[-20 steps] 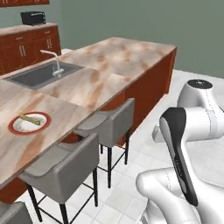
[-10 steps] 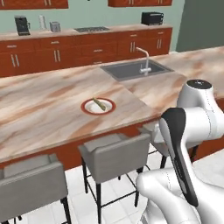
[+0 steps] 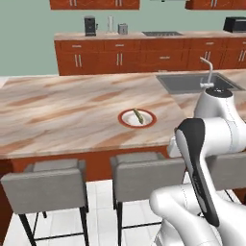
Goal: Retrieve the butter from the fridge and place it on a plate on the dining table. Then retrieve the butter knife by the fridge and place it near the plate.
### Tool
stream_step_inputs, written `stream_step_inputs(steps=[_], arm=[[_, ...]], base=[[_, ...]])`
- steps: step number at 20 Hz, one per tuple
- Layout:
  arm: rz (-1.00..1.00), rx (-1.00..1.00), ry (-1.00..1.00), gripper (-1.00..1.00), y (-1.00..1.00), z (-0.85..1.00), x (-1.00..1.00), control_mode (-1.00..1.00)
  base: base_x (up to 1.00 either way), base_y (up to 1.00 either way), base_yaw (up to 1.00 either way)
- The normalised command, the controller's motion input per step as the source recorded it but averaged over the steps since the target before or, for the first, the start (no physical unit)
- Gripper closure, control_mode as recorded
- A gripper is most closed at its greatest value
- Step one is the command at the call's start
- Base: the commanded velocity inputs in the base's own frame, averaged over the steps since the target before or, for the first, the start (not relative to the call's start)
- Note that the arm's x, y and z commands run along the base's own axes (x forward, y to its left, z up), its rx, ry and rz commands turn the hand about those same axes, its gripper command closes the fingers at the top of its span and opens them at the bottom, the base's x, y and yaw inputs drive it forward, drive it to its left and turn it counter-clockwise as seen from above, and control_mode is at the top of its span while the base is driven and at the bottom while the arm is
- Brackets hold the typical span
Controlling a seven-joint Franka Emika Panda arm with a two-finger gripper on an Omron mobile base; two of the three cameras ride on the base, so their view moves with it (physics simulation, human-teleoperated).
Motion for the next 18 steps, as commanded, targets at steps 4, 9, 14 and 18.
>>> stream_step_inputs(steps=[4, 9, 14, 18], arm=[[0.00, 0.00, 0.00, 1.00, 0.00, 0.00, 0.00, 1.00], [0.00, 0.00, 0.00, 1.00, 0.00, 0.00, 0.00, 1.00], [0.00, 0.00, 0.00, 1.00, 0.00, 0.00, 0.00, 1.00], [0.00, 0.00, 0.00, 1.00, 0.00, 0.00, 0.00, 1.00]], base=[[0.36, -0.73, 0.05], [0.33, -0.62, -0.04], [0.49, -0.01, 0.00], [0.80, 0.00, 0.00]])
